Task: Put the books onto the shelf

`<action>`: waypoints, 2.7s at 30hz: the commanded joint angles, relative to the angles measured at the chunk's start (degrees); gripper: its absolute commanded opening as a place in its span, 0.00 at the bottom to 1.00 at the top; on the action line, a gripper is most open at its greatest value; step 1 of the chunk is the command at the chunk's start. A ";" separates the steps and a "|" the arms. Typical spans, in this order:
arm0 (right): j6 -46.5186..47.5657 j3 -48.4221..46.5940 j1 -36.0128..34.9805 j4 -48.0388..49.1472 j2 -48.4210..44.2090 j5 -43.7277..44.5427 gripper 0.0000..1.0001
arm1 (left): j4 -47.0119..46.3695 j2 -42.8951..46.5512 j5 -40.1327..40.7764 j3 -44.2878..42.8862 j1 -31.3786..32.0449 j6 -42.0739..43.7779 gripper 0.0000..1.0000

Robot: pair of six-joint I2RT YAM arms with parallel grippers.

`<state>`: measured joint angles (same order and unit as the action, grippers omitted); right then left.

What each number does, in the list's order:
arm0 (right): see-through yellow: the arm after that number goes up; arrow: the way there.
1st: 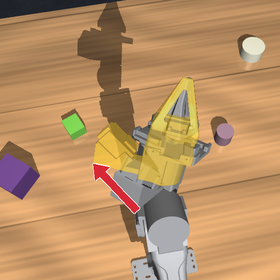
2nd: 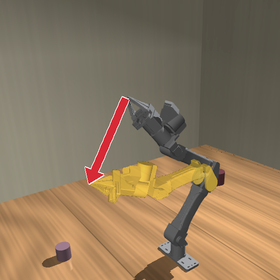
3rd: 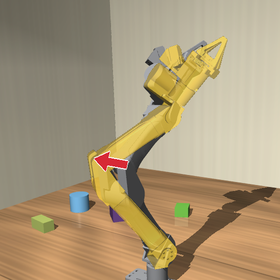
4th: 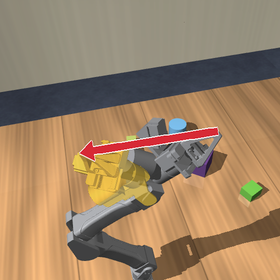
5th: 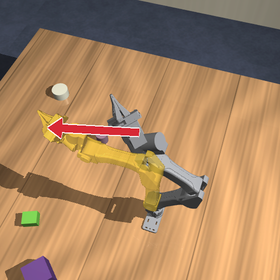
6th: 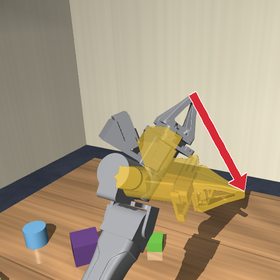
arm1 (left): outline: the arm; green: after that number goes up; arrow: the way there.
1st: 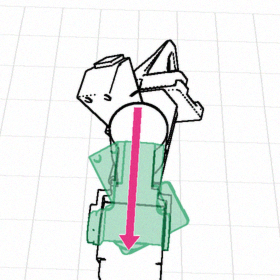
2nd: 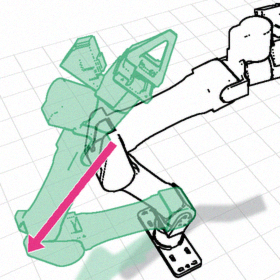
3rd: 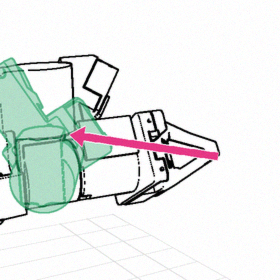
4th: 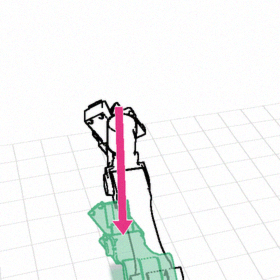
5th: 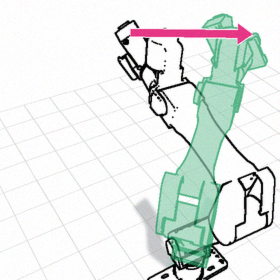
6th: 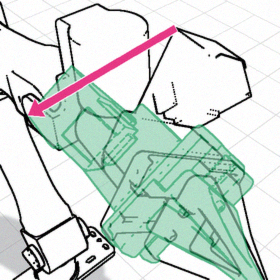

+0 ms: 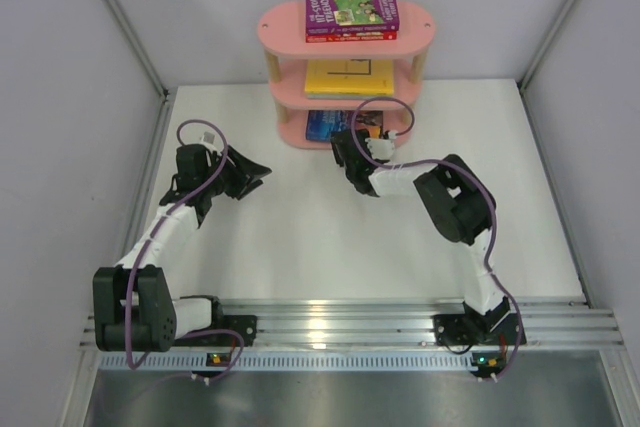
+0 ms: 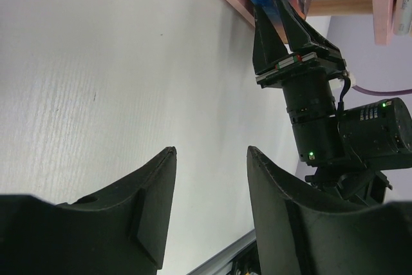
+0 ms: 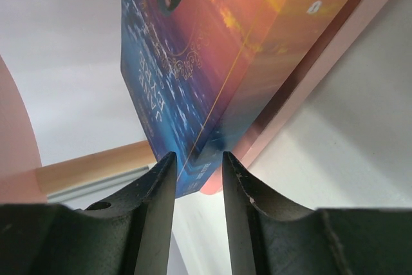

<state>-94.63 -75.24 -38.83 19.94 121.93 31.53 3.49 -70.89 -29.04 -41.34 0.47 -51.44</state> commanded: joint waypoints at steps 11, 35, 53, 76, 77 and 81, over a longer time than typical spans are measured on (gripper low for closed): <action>-1.35 -2.45 1.12 2.38 1.91 0.73 0.24 | -1.29 -0.21 0.91 0.21 -0.03 1.43 0.53; -0.56 -2.10 2.18 5.46 2.00 1.69 0.26 | -1.64 -0.39 1.17 0.38 -0.12 1.34 0.53; 0.59 -0.61 2.79 7.39 0.77 2.22 0.27 | -1.55 -0.03 1.09 0.39 -0.12 1.43 0.53; -0.73 5.72 3.94 8.27 -2.84 3.36 0.29 | -1.29 0.49 1.00 0.39 -0.03 1.34 0.53; -0.56 5.81 4.11 8.36 -2.92 3.36 0.28 | -1.38 0.49 1.09 0.39 -0.03 1.26 0.53; -0.21 6.07 4.37 8.53 -3.27 3.28 0.27 | -1.29 0.32 1.00 0.21 -0.12 1.34 0.53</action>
<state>-96.05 -69.76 -35.77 28.01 121.82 32.73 3.51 -71.16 -27.99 -41.01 0.47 -50.89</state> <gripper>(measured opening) 0.272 0.527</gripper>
